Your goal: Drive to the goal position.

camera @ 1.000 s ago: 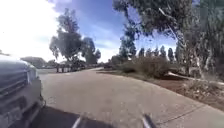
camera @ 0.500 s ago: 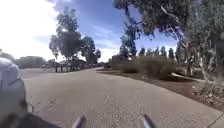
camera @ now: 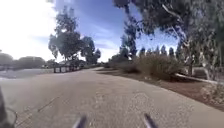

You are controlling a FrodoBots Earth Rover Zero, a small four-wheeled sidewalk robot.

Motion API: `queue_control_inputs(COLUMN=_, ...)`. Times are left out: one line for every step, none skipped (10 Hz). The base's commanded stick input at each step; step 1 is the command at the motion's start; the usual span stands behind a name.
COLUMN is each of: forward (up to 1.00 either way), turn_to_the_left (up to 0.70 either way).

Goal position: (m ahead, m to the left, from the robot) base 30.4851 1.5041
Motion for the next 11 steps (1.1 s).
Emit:
queue_control_inputs(forward=0.7, turn_to_the_left=0.35)
queue_control_inputs(forward=0.7, turn_to_the_left=0.35)
queue_control_inputs(forward=0.7, turn_to_the_left=0.24)
queue_control_inputs(forward=0.7, turn_to_the_left=0.09)
queue_control_inputs(forward=0.7, turn_to_the_left=0.0)
queue_control_inputs(forward=0.7, turn_to_the_left=0.0)
queue_control_inputs(forward=0.7, turn_to_the_left=0.0)
queue_control_inputs(forward=0.7, turn_to_the_left=0.0)
queue_control_inputs(forward=0.7, turn_to_the_left=0.0)
queue_control_inputs(forward=0.7, turn_to_the_left=0.0)
queue_control_inputs(forward=0.7, turn_to_the_left=0.0)
